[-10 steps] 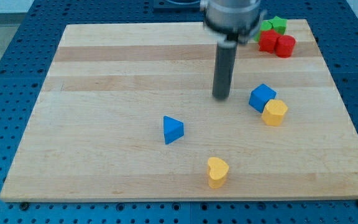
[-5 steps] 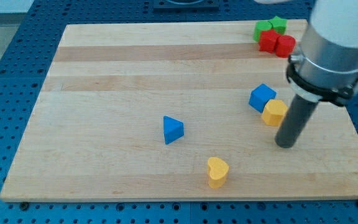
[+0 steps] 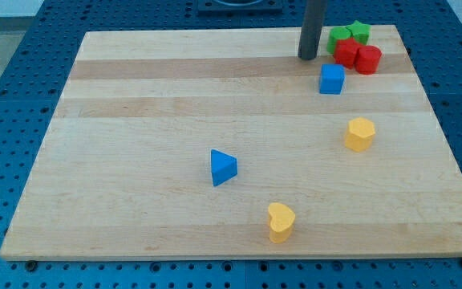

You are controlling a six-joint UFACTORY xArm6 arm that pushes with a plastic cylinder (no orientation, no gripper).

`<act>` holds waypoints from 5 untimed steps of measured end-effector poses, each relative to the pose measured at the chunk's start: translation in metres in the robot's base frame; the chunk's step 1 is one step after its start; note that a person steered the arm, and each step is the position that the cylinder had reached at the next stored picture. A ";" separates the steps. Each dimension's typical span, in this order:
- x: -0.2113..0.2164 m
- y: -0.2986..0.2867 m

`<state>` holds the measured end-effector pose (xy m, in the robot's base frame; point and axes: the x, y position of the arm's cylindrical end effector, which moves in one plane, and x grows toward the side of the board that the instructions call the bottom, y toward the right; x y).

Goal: Slide the blue cube towards the red star

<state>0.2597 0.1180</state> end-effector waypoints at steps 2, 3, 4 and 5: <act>0.093 -0.018; 0.184 -0.009; 0.174 0.015; 0.118 0.025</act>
